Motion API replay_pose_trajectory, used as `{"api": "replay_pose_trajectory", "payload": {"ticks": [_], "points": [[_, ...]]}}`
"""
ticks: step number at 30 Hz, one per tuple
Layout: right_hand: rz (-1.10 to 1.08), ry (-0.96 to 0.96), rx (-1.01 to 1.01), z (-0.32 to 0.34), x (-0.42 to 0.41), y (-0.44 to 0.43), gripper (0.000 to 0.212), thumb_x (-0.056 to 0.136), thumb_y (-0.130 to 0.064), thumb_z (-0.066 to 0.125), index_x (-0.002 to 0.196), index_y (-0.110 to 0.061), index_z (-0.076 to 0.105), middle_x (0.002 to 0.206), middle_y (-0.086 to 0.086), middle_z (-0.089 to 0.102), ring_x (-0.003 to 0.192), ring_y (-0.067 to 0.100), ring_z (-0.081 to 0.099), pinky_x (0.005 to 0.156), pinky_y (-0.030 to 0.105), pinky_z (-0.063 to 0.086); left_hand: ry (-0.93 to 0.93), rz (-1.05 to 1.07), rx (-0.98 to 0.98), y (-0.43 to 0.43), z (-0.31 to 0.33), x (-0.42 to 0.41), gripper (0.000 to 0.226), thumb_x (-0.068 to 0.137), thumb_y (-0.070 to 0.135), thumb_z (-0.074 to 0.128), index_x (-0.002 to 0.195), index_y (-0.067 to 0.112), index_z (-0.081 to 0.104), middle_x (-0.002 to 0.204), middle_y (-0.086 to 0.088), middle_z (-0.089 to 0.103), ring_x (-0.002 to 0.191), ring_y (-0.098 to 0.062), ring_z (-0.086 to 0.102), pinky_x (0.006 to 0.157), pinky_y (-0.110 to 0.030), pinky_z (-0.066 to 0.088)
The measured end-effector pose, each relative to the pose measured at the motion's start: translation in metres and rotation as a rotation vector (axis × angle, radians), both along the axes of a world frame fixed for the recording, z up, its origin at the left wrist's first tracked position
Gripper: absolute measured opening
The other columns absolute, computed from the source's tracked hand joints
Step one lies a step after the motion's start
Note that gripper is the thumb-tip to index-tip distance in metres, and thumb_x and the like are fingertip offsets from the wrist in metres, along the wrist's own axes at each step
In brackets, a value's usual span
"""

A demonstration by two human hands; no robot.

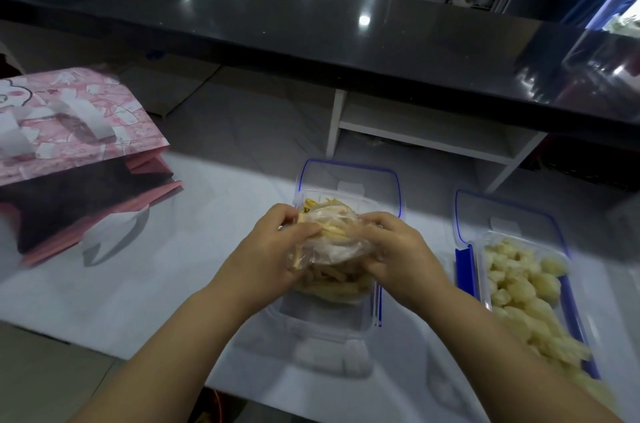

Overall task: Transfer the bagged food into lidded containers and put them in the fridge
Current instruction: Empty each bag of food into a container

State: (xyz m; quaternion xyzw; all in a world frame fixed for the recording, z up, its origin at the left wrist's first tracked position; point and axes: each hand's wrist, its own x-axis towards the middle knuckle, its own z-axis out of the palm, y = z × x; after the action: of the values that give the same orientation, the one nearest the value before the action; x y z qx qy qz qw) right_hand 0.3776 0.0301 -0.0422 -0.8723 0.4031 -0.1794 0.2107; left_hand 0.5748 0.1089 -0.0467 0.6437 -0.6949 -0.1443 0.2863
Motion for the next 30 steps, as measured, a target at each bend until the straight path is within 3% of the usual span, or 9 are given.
{"api": "replay_pose_trajectory", "payload": {"ticks": [3,6,9,14,19,25,27,30], "points": [[-0.07,-0.156,0.014,0.013,0.003,-0.003,0.025,0.08,-0.012,0.072,0.105,-0.016,0.072,0.111,-0.012,0.058,0.1,0.004,0.054,0.087,0.012,0.047,0.112,0.12,-0.101,0.0,0.013,0.002,0.05,0.073,0.012,0.077,0.118,0.024,0.059,0.106,0.004,0.061,0.092,-0.01,0.057,0.08,-0.001,0.038],[-0.107,-0.198,0.068,0.028,0.006,-0.009,0.028,0.078,-0.016,0.075,0.106,-0.018,0.071,0.109,-0.014,0.059,0.098,0.002,0.056,0.086,0.01,0.047,0.245,0.173,-0.037,-0.001,0.022,0.003,0.046,0.078,0.021,0.074,0.105,0.037,0.04,0.098,0.021,0.055,0.087,-0.002,0.058,0.072,-0.01,0.049],[-0.112,-0.106,0.143,0.03,0.006,-0.011,0.029,0.079,-0.019,0.074,0.108,-0.019,0.07,0.111,-0.012,0.061,0.099,0.006,0.058,0.09,0.022,0.05,0.127,0.133,-0.049,-0.003,0.017,0.006,0.035,0.074,0.012,0.076,0.094,0.028,0.052,0.1,0.013,0.055,0.092,-0.004,0.055,0.077,-0.014,0.049],[-0.101,-0.001,0.193,0.022,0.002,-0.005,0.038,0.082,-0.016,0.068,0.12,-0.02,0.063,0.122,-0.01,0.056,0.106,0.007,0.051,0.094,0.022,0.046,0.044,0.08,-0.023,0.001,0.009,0.003,0.03,0.073,0.031,0.077,0.099,0.016,0.07,0.108,0.012,0.054,0.096,0.002,0.047,0.081,0.006,0.031],[-0.098,-0.101,0.121,0.024,0.002,-0.002,0.04,0.083,-0.016,0.069,0.122,-0.02,0.062,0.123,-0.011,0.057,0.112,0.005,0.051,0.1,0.026,0.045,0.094,0.089,-0.008,0.001,0.009,0.001,0.032,0.082,0.038,0.066,0.103,0.015,0.069,0.105,0.01,0.05,0.091,-0.001,0.047,0.077,0.0,0.036],[-0.042,-0.163,0.254,0.032,0.008,0.0,0.044,0.091,-0.012,0.055,0.133,-0.025,0.051,0.127,-0.019,0.048,0.117,-0.001,0.044,0.093,0.009,0.038,0.17,0.061,0.1,0.003,0.012,-0.001,0.05,0.082,0.057,0.029,0.081,0.017,0.059,0.096,0.012,0.039,0.097,-0.006,0.043,0.078,-0.017,0.039],[-0.046,-0.184,0.324,0.039,0.01,-0.002,0.046,0.092,-0.007,0.05,0.134,-0.026,0.05,0.125,-0.017,0.051,0.115,0.0,0.048,0.094,0.014,0.043,0.193,0.069,0.093,0.002,0.014,-0.001,0.047,0.084,0.054,0.029,0.084,0.019,0.06,0.093,0.012,0.039,0.094,-0.007,0.043,0.076,-0.018,0.038],[-0.076,-0.102,0.289,0.048,0.012,-0.009,0.044,0.091,-0.004,0.052,0.128,-0.029,0.056,0.107,-0.01,0.064,0.096,0.006,0.062,0.083,0.021,0.053,0.16,0.083,0.058,-0.003,0.021,0.001,0.026,0.093,0.038,0.048,0.108,0.027,0.066,0.09,0.008,0.047,0.087,-0.006,0.047,0.071,-0.014,0.041]]}}
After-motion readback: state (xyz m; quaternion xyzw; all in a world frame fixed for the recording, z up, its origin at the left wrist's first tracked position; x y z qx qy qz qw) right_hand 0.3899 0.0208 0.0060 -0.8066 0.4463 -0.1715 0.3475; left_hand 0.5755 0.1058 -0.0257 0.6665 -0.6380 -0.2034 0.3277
